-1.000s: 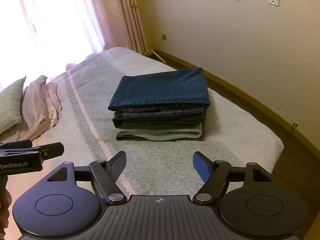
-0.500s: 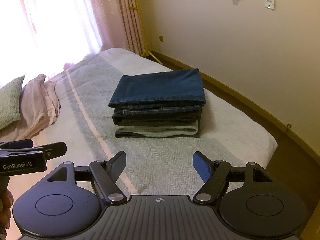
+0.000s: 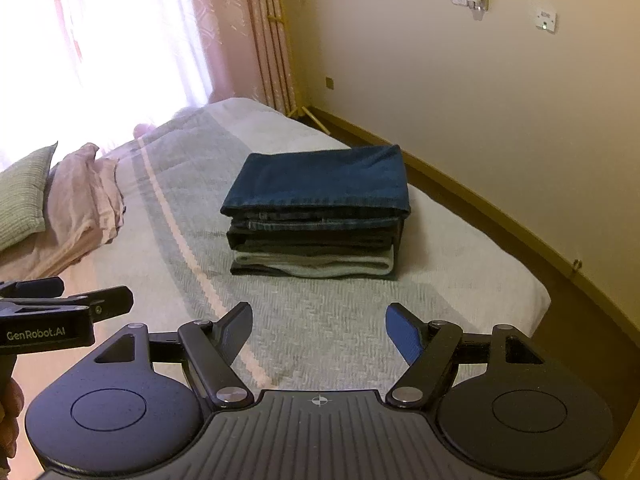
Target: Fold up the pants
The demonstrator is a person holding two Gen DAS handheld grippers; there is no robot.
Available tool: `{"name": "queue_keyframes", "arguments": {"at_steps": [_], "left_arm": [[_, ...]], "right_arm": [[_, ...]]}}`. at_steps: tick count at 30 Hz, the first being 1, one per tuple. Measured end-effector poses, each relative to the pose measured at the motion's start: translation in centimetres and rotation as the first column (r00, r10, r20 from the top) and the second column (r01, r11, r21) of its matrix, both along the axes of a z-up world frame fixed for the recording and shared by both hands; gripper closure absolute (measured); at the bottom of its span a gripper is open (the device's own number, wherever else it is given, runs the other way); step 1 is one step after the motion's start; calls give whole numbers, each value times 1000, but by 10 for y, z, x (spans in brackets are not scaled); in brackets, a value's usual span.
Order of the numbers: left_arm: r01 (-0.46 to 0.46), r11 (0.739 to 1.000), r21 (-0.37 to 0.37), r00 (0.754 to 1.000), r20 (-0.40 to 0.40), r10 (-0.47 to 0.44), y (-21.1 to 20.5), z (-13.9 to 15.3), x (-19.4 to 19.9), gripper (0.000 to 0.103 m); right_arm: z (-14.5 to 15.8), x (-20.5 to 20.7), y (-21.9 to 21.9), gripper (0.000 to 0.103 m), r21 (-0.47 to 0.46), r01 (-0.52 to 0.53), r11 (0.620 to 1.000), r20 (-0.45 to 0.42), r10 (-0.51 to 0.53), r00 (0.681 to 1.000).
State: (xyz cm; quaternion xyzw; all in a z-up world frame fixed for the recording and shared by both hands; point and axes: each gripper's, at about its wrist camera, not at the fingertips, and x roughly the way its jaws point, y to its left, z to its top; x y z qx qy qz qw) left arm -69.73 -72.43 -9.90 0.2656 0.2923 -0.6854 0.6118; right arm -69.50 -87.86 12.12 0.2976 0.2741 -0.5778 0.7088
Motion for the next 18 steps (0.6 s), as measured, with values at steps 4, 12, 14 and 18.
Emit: {"name": "queue_keyframes", "arguments": {"at_steps": [4,12,14,18], "left_arm": [[-21,1000,2,1000,15,21,-3,3,-8,1],[-45,999,26,998,47,44,-9,2,-33,1],[-50,998,33,997,56,48,-10,2,-39,1],[-68,997,39,996,54,66,-11,-1,-47,1]], "right_arm": [[0,-7,-11,32,-3,-16,1000,1,16,1000],[-5,-25,-32,32,12,-60,998,10,60,998],[-8,-32,-37,32,23,-65,998,17,65,998],[-14,-44,-47,32,39,-82,996,39,80,996]]}}
